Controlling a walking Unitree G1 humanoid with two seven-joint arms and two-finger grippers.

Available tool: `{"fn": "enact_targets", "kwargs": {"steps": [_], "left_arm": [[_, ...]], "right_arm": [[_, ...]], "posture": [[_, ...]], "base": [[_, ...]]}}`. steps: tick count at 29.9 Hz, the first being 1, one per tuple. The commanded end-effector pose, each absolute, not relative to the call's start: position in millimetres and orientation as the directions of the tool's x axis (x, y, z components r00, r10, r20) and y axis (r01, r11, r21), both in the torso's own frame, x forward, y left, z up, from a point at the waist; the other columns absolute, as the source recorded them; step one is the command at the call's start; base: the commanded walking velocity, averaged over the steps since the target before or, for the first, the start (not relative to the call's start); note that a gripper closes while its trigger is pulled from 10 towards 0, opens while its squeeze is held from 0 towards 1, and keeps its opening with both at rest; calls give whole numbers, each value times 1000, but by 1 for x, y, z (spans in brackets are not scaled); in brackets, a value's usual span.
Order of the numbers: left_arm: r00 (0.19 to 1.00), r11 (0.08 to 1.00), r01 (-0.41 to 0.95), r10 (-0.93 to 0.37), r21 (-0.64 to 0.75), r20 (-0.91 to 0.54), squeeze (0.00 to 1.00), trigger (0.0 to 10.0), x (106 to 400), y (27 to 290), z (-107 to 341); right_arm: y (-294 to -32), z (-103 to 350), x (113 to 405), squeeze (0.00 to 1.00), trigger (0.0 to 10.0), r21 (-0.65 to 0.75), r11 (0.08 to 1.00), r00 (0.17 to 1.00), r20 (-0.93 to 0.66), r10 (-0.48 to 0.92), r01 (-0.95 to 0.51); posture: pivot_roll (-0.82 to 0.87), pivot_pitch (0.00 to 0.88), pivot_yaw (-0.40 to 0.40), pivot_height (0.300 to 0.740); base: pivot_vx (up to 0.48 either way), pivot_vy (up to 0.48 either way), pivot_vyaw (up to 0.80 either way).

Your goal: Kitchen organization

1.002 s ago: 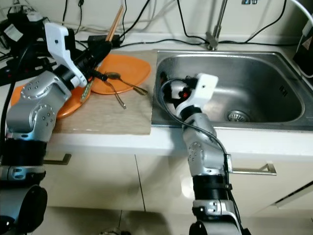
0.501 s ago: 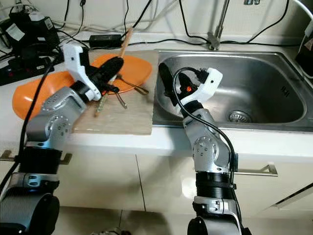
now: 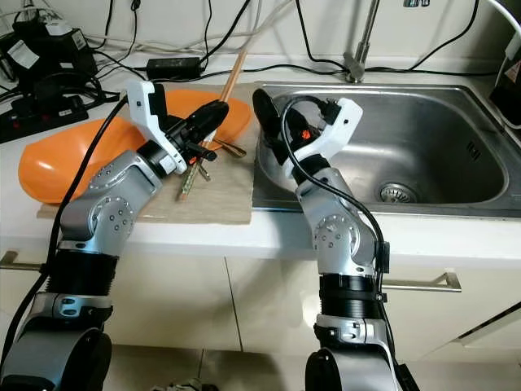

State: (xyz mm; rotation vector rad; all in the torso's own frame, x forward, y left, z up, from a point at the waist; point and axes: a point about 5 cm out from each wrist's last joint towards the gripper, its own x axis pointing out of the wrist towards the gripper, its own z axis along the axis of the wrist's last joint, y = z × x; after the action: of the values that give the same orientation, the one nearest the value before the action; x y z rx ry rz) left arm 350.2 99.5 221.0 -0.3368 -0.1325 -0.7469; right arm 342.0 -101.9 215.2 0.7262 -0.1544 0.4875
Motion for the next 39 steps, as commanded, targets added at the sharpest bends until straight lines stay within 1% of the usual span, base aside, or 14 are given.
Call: {"fn": "enact_targets", "kwargs": {"steps": [1, 7, 11, 13, 16, 17, 25, 30, 36, 39], "left_arm": [[717, 667, 697, -653, -263, 245, 0, 0, 347, 99, 222], [705, 654, 709, -665, -265, 248, 0, 0, 346, 98, 220], [692, 636, 722, -675, -274, 256, 0, 0, 345, 96, 220], [686, 628, 727, -679, -277, 260, 0, 0, 345, 95, 221], [649, 581, 759, -706, -294, 282, 0, 0, 340, 90, 225], [624, 555, 780, -724, -291, 293, 0, 0, 336, 87, 227], [578, 508, 814, -756, -283, 307, 0, 0, 326, 79, 227], [561, 491, 825, -768, -279, 308, 0, 0, 322, 76, 228], [558, 491, 826, -777, -275, 290, 0, 0, 322, 74, 223], [550, 484, 832, -782, -271, 293, 0, 0, 321, 73, 225]], "right_arm": [[-98, 219, 344, 0, 10000, 625, 603, 867, 312, 389, -496], [-90, 220, 345, 0, 10000, 702, 497, 848, 311, 430, -510], [-86, 220, 346, 0, 10000, 720, 465, 838, 309, 450, -516], [-86, 220, 346, 0, 10000, 721, 462, 837, 309, 452, -516], [-83, 219, 348, 0, 10000, 723, 457, 832, 303, 464, -518], [-81, 218, 350, 0, 10000, 717, 461, 829, 301, 472, -523], [-75, 221, 353, 0, 10000, 676, 492, 817, 308, 488, -549], [-73, 222, 357, 0, 10000, 653, 513, 814, 307, 493, -557], [-66, 230, 358, 0, 10000, 645, 490, 792, 331, 512, -586], [-65, 228, 360, 0, 10000, 635, 503, 794, 328, 511, -586]], "posture": [[-23, 0, 76, 740], [-21, 0, 75, 740], [-22, 0, 76, 740], [-23, 0, 78, 740], [-24, 0, 79, 740], [-22, 0, 80, 740], [-19, 0, 77, 740], [-19, 0, 70, 740], [-20, 0, 69, 740], [-23, 0, 66, 740]], "base": [[0, 0, 0], [0, 0, 0], [0, 0, 0], [0, 0, 0], [0, 0, 0], [0, 0, 0], [0, 0, 0], [0, 0, 0], [0, 0, 0], [0, 0, 0]]}}
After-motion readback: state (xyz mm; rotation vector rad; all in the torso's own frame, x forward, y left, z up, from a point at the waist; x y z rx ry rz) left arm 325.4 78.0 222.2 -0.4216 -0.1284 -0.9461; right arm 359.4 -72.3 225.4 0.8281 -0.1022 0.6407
